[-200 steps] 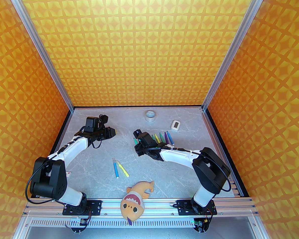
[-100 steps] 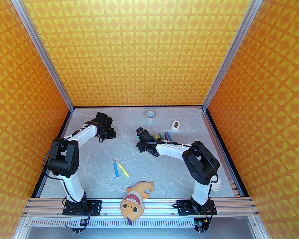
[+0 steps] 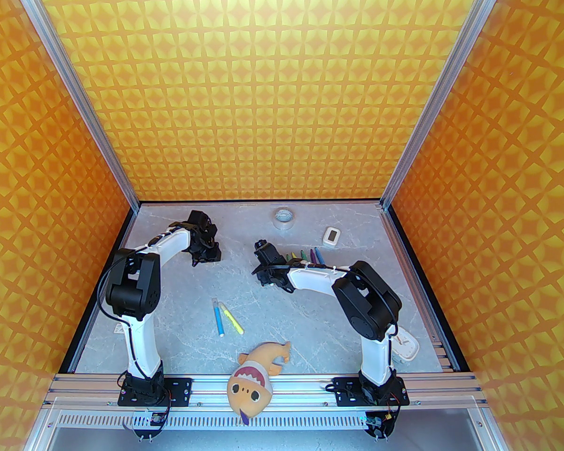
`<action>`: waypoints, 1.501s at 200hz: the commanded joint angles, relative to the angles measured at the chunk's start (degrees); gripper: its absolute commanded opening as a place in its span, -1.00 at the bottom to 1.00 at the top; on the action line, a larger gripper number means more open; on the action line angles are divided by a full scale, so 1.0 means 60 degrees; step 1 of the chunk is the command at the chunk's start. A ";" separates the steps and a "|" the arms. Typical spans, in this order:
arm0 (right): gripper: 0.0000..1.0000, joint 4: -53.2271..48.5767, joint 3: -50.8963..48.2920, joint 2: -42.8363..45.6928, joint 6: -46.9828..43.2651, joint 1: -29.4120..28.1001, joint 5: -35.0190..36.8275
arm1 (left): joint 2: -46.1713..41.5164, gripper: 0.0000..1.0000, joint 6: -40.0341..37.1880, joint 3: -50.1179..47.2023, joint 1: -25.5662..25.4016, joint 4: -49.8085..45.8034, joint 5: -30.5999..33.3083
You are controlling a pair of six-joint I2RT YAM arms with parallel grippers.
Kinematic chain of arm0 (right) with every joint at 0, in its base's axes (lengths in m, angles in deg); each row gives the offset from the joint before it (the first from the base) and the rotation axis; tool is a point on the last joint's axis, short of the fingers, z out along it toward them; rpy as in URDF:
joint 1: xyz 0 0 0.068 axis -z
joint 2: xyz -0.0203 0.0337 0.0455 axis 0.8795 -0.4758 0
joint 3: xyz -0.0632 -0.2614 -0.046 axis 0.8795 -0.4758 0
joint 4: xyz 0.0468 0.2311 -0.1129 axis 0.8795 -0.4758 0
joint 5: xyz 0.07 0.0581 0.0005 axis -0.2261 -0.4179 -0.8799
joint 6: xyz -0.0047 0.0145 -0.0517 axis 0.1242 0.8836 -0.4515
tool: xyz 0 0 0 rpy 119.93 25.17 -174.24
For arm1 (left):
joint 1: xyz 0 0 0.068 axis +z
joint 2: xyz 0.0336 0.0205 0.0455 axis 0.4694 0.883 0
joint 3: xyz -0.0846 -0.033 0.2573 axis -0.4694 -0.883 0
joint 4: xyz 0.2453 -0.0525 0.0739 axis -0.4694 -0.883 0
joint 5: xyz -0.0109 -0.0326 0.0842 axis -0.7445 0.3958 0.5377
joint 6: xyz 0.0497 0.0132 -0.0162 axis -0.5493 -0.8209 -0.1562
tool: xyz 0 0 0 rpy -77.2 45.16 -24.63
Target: Open the pen caps
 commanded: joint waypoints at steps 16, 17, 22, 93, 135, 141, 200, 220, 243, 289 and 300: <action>-0.96 -0.0206 0.0252 -0.0225 -0.0014 0.0086 0.0341 | 0.0381 -0.86 -0.0234 0.0398 -0.0051 -0.0391 0.0165; -0.96 -0.0206 0.0253 -0.0227 -0.0014 0.0086 0.0341 | 0.0378 -0.86 -0.0242 0.0401 -0.0054 -0.0398 0.0170; -0.96 -0.0206 0.0253 -0.0227 -0.0004 0.0090 0.0355 | 0.0443 -0.85 -0.0256 0.0408 -0.0046 -0.0411 0.0198; -0.81 -0.0337 0.0282 -0.0291 -0.0054 0.0101 0.0399 | 0.0786 -0.64 -0.0476 0.0783 -0.0062 -0.0274 0.0311; -0.80 -0.0455 0.0399 -0.0331 -0.0095 0.0101 0.0370 | 0.0852 -0.62 -0.0512 0.0740 -0.0070 -0.0254 0.0308; -0.79 -0.0469 0.0399 -0.0330 -0.0102 0.0101 0.0370 | 0.0845 -0.60 -0.0515 0.0726 -0.0058 -0.0250 0.0308; -0.75 -0.0535 0.0444 -0.0390 -0.0102 0.0101 0.0281 | 0.0750 -0.49 -0.0527 0.0667 -0.0086 -0.0252 0.0308; -0.74 -0.0546 0.0430 -0.0382 -0.0101 0.0101 0.0270 | 0.0688 -0.42 -0.0527 0.0652 -0.0115 -0.0260 0.0308; -0.72 -0.0547 0.0401 -0.0389 -0.0100 0.0101 0.0260 | 0.0467 -0.39 -0.0505 0.0624 -0.0129 -0.0277 0.0293; -0.68 -0.0580 0.0472 -0.0507 -0.0112 0.0101 0.0239 | -0.0787 -0.32 -0.0341 -0.0021 -0.0161 0.0096 -0.0012; -0.65 -0.0609 0.0523 -0.0555 -0.0113 0.0101 0.0224 | -0.1188 -0.31 -0.0281 -0.0232 -0.0157 0.0201 -0.0048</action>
